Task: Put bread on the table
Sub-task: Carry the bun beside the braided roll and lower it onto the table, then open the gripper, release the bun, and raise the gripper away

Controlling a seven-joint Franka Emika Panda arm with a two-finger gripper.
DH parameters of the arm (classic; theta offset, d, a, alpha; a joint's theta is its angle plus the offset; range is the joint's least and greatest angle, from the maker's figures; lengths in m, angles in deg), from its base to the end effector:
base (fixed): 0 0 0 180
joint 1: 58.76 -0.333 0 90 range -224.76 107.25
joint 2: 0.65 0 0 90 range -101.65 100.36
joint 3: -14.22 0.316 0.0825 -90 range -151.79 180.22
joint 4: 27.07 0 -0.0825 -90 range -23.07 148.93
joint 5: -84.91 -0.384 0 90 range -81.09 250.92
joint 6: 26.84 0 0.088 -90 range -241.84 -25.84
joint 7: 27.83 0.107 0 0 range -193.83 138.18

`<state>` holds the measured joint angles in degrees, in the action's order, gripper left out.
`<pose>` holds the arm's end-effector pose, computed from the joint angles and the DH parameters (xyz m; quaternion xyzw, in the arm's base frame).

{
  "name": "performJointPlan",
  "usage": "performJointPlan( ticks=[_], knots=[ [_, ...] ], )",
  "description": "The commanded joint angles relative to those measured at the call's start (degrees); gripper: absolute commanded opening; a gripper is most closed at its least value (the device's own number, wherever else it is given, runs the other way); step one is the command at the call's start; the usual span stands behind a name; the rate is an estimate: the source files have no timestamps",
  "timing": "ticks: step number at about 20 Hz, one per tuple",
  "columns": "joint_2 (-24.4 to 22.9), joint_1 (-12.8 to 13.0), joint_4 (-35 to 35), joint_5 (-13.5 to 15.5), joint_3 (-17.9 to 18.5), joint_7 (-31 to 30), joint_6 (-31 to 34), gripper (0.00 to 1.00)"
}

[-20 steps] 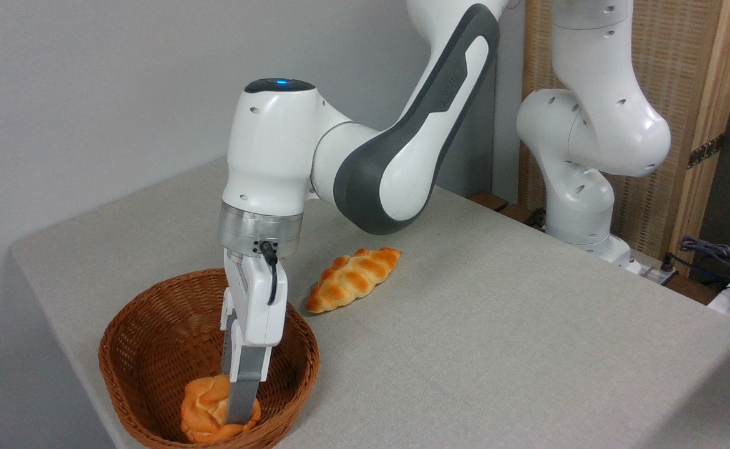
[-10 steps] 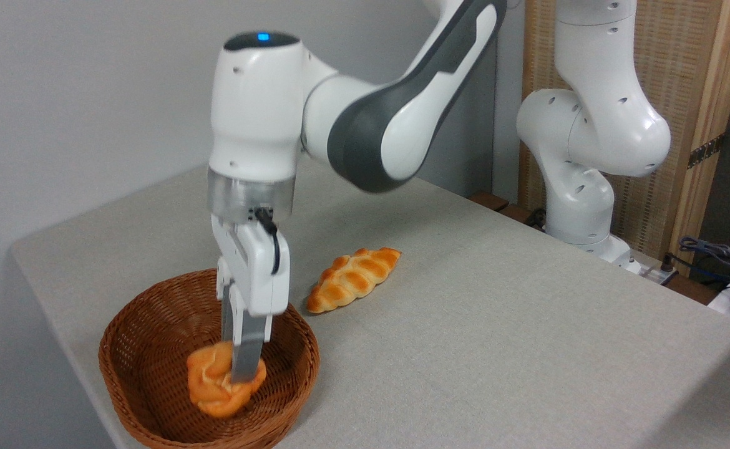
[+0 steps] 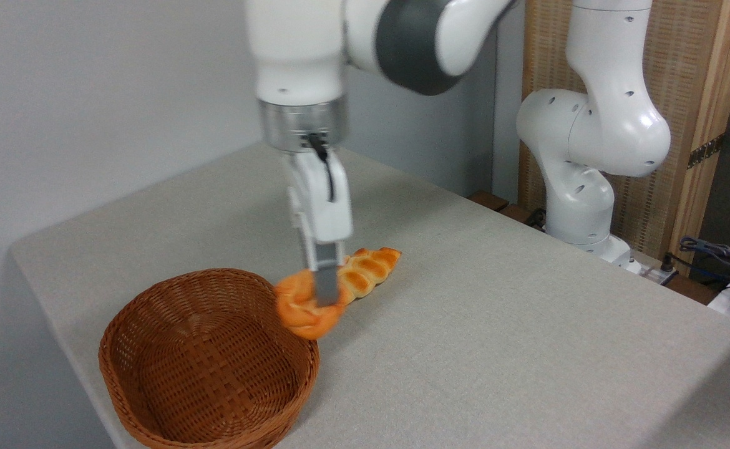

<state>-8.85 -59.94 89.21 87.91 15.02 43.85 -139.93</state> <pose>0.5241 0.0151 0.5180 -0.8248 0.5631 -0.0502 0.0058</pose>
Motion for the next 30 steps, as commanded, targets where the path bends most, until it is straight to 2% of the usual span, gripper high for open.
performJointPlan(
  ticks=[1, 3, 4, 5, 9, 11, 20, 22, 24, 26, 28, 30],
  knots=[
    [-2.78, 0.66, 3.51, 0.00, 3.33, 10.57, 2.87, 0.61],
    [-2.69, 0.83, 4.91, -3.76, 3.33, 10.94, 2.96, 0.86],
    [-2.69, 1.01, 5.27, -6.05, 3.33, 10.94, 2.96, 0.95],
    [-2.60, 1.45, 5.88, -7.03, 3.33, 10.85, 2.96, 1.00],
    [-2.16, 1.89, 6.50, -7.04, 3.16, 9.98, 3.14, 1.00],
    [-1.99, 3.20, 6.50, -7.04, 3.16, 9.19, 3.14, 1.00],
    [-1.81, 3.74, 6.41, -6.95, 3.16, 7.95, 3.75, 1.00],
    [-1.90, 3.65, 5.80, -6.34, 2.89, 5.16, 3.84, 1.00],
    [-1.90, 3.82, 4.14, -5.55, 2.19, -3.43, 4.28, 1.00],
    [-1.81, 3.91, 0.46, -1.52, 1.40, -12.05, 6.82, 1.00],
    [-1.46, 3.91, -3.76, 3.66, 1.49, -17.08, 10.06, 1.00],
    [-0.32, 3.91, -8.68, 4.74, 1.49, -20.24, 14.45, 1.00]
  ],
)
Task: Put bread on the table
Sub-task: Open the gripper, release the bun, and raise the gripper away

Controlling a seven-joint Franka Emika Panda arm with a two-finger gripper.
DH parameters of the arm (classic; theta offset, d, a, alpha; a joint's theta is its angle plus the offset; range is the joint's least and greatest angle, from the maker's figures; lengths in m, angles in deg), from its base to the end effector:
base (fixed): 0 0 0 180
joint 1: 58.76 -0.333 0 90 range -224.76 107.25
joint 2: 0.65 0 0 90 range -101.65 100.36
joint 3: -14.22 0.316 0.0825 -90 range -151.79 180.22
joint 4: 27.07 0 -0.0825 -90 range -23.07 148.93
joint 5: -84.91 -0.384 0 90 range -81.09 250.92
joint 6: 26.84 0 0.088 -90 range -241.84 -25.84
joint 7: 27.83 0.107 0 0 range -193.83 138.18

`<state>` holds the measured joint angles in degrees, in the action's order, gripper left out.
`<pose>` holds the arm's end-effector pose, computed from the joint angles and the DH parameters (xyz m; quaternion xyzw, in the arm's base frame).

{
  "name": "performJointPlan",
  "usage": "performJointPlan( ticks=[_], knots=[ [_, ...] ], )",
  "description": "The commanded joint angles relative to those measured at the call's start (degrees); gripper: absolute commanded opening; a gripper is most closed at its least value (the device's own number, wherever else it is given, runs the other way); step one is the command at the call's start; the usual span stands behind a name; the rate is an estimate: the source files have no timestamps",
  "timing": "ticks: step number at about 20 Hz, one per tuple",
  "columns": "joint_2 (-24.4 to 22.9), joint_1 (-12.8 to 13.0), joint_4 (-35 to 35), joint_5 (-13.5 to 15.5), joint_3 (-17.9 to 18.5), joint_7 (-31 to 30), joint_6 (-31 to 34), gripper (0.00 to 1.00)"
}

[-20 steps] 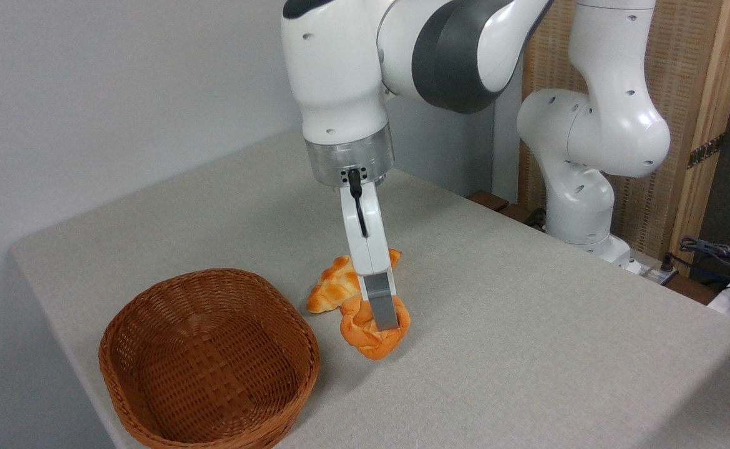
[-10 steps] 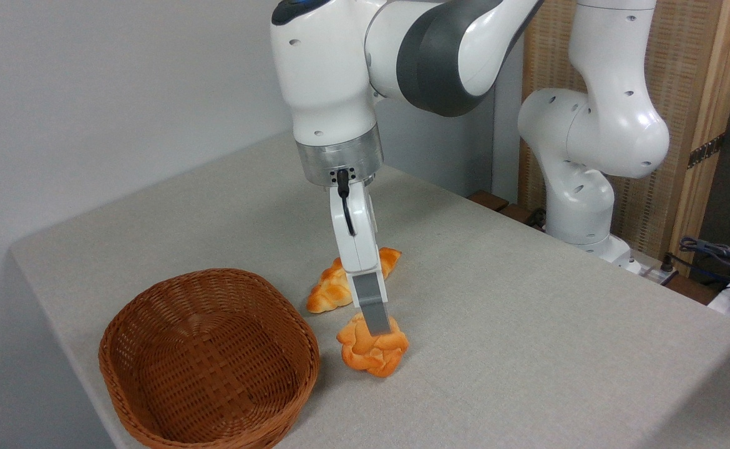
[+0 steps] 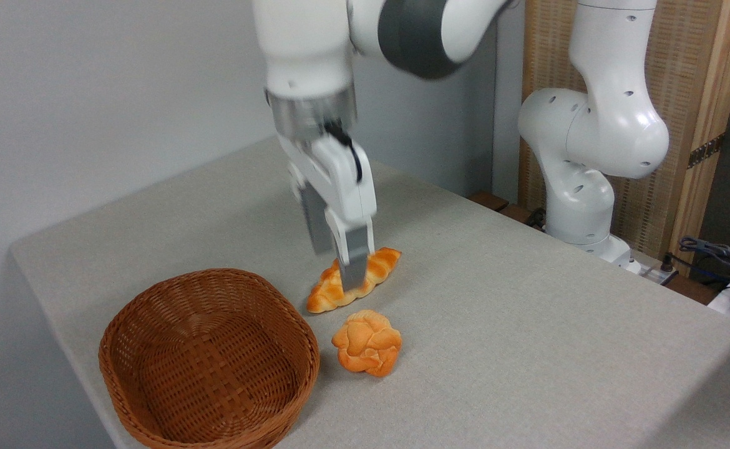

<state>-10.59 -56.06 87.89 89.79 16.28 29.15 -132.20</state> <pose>0.5076 -0.0115 0.5324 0.8806 -0.4719 0.0234 0.0376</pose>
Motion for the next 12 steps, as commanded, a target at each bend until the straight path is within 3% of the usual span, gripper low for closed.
performJointPlan(
  ticks=[1, 7, 12],
  knots=[
    [2.29, 0.03, -9.99, 2.86, 0.05, -7.74, 8.31, 1.00],
    [7.82, -0.06, -22.48, 2.24, -0.75, -17.67, 10.51, 1.00],
    [10.29, -0.06, -27.59, 2.07, -0.75, -18.39, 14.47, 1.00]
  ],
)
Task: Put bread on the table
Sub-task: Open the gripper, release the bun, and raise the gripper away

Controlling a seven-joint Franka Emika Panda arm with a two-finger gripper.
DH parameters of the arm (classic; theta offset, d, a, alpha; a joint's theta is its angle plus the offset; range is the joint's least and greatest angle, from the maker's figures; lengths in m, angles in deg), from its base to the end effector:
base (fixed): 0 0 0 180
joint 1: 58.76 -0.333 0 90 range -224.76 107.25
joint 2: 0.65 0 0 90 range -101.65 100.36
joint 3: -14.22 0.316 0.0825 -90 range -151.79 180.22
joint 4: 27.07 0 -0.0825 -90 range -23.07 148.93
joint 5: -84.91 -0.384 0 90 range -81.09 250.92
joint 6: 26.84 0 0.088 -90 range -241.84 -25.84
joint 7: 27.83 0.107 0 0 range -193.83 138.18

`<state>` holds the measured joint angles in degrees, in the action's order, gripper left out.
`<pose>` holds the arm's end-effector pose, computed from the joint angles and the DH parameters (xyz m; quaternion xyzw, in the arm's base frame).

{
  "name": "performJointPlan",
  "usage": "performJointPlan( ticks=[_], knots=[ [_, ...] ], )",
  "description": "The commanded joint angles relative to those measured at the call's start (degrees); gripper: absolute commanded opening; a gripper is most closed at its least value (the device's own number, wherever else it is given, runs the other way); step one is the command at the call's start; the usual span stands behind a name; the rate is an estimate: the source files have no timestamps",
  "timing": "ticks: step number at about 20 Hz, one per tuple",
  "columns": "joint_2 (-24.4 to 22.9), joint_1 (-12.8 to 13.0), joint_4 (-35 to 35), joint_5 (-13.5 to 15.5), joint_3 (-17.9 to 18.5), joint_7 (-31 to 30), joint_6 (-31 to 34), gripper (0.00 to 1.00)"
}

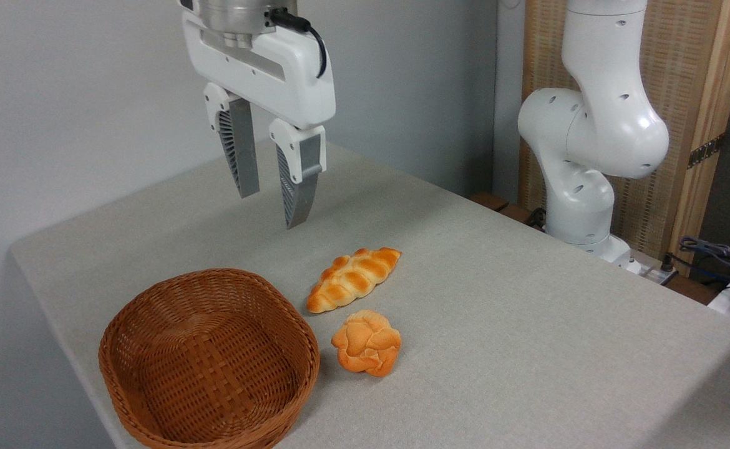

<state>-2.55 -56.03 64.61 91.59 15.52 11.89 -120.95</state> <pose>0.5510 -0.0252 0.6362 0.9346 -0.3487 0.0548 0.0430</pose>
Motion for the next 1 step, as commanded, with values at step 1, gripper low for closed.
performJointPlan(
  ticks=[1],
  knots=[
    [2.43, -0.09, -4.50, 0.27, 0.18, -0.96, 3.23, 1.00]
  ],
)
